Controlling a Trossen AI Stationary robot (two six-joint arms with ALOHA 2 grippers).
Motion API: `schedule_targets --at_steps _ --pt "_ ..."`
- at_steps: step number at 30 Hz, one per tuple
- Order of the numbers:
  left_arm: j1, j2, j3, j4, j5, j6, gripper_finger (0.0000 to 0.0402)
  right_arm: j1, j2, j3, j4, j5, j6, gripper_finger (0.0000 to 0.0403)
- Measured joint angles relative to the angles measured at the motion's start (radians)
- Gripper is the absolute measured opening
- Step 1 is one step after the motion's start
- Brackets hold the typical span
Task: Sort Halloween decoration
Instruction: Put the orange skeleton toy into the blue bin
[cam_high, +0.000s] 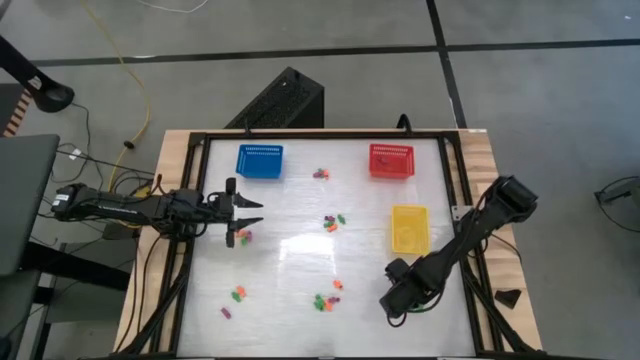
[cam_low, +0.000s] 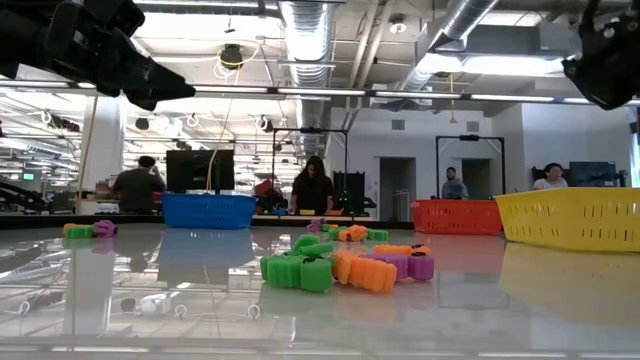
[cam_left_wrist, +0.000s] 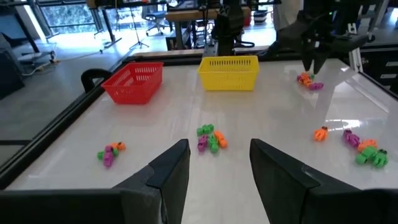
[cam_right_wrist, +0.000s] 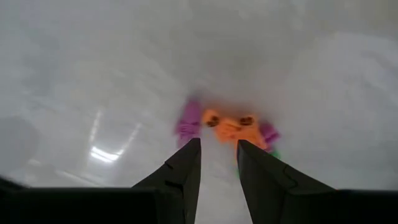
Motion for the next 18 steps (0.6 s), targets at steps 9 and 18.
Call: schedule_targets --at_steps 9,18 --pt "0.0 0.0 0.0 -0.003 0.0 -0.001 0.016 -0.001 -0.006 -0.002 -0.045 -0.015 -0.002 0.0173" --pt "0.0 0.0 0.0 -0.005 0.0 -0.001 0.016 -0.001 -0.002 -0.061 -0.009 -0.063 -0.009 0.0216"
